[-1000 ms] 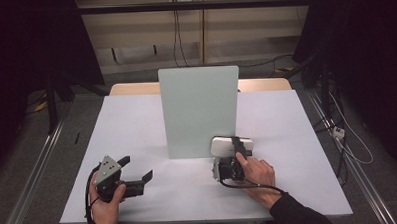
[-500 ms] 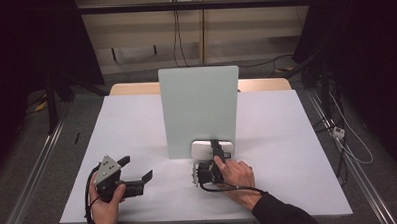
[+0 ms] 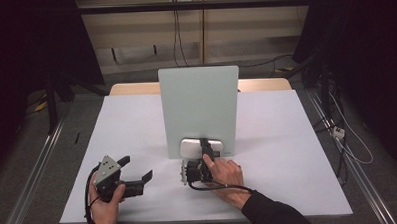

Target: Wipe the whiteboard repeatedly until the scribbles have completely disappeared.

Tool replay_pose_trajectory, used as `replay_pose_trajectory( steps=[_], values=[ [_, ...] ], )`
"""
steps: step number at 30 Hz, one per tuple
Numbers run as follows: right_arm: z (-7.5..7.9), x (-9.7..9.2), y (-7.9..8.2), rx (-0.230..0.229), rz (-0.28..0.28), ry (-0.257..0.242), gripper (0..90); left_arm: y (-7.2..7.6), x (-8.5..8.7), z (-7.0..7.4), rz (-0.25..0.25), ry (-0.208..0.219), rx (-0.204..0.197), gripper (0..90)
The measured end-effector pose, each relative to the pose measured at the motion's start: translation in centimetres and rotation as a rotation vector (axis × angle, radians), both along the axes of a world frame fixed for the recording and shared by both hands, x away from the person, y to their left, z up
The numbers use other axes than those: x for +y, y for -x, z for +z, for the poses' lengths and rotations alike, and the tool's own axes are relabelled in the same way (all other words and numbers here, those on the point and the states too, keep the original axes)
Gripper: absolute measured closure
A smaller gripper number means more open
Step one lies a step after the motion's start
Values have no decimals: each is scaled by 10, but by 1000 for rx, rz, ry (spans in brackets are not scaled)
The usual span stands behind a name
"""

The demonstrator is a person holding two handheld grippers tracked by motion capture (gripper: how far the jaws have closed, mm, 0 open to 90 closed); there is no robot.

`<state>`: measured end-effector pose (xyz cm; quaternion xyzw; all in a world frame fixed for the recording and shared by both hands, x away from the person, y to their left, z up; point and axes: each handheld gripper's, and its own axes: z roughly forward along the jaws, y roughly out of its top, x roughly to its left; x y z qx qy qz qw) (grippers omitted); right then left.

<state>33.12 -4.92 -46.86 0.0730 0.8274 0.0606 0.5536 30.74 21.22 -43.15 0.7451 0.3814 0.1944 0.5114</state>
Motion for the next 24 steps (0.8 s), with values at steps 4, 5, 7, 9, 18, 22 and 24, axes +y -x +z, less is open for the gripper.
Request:
replay_pose_trajectory(
  steps=[4,5,7,9,18,22,24],
  values=[
    [9,4,-5,-6,-9,-48,314,0,0,0,2,1,-3,51],
    [11,6,-6,-10,-11,-48,314,0,0,0,2,1,-2,51],
    [15,9,-8,-24,-6,-52,314,0,0,0,1,0,-2,51],
    [17,12,-9,-30,-14,-65,314,1,0,0,1,4,-4,51],
    [15,24,-9,-33,4,-52,314,1,-1,0,-1,0,0,51],
    [8,27,-6,-27,25,-22,314,1,-1,0,-9,-1,-1,51],
    [5,29,-5,-24,31,-9,314,1,-1,0,-1,4,1,51]
  ],
)
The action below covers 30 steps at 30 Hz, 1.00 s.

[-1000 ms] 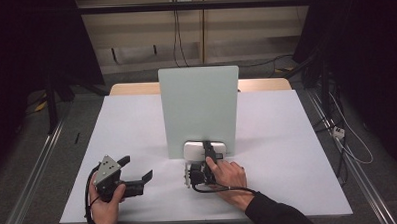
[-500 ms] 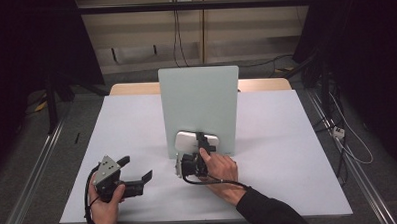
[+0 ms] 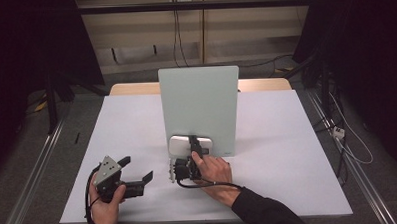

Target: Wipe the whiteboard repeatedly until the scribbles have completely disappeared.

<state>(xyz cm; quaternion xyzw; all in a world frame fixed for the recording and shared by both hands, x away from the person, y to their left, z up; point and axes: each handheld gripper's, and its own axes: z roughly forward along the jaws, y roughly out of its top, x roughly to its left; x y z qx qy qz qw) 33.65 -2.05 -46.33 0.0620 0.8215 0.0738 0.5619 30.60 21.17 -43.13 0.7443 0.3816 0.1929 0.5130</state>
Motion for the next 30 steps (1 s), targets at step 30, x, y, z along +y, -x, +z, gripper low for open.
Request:
replay_pose_trajectory(
  steps=[30],
  values=[
    [9,-69,2,-5,-99,-45,314,0,0,0,2,-6,-2,51]
  ],
)
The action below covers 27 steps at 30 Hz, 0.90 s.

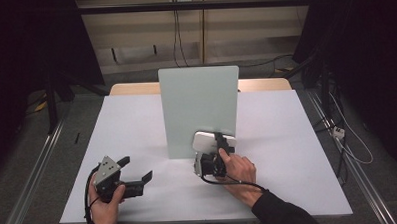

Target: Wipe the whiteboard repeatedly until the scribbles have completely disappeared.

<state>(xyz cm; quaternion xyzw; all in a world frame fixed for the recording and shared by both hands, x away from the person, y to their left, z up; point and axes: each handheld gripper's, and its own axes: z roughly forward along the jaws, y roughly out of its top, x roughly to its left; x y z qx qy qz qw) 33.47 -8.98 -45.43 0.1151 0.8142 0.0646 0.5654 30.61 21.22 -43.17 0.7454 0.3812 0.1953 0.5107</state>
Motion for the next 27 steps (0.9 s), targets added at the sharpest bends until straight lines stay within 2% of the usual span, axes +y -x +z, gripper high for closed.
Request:
replay_pose_trajectory(
  steps=[7,9,16,21,27],
  values=[
    [2,-29,2,3,-60,4,314,0,1,0,2,3,3,51],
    [2,-37,2,3,-78,-9,314,0,0,0,1,0,0,51],
    [-1,-56,5,15,-114,16,314,0,0,0,3,-1,3,51],
    [-2,-57,5,34,-113,3,314,0,-1,0,-2,-3,1,51],
    [-1,-50,5,35,-112,-15,314,-1,-2,0,-5,-6,1,51]
  ],
)
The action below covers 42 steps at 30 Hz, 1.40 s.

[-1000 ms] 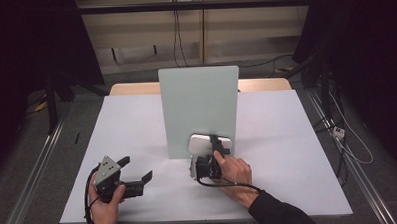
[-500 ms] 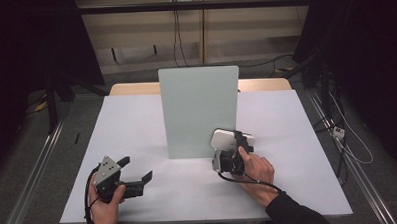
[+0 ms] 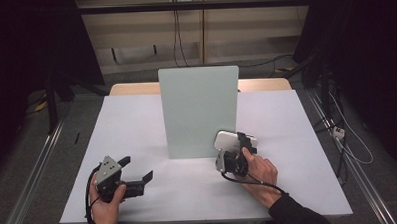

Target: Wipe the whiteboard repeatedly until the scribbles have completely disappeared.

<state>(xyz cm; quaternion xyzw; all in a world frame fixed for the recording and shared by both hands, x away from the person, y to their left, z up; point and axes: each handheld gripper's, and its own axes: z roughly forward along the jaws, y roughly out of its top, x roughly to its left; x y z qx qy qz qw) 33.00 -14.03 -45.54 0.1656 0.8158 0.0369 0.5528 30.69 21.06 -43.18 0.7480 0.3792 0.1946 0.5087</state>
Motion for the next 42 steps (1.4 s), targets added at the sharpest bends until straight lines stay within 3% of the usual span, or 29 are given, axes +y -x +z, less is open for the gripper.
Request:
replay_pose_trajectory(
  steps=[15,24,42],
  values=[
    [0,23,-2,17,89,-28,314,0,1,0,3,5,1,51],
    [3,21,-2,39,101,-69,314,0,1,0,2,2,1,51],
    [8,21,1,42,110,-91,314,0,4,-1,9,11,4,51]
  ],
)
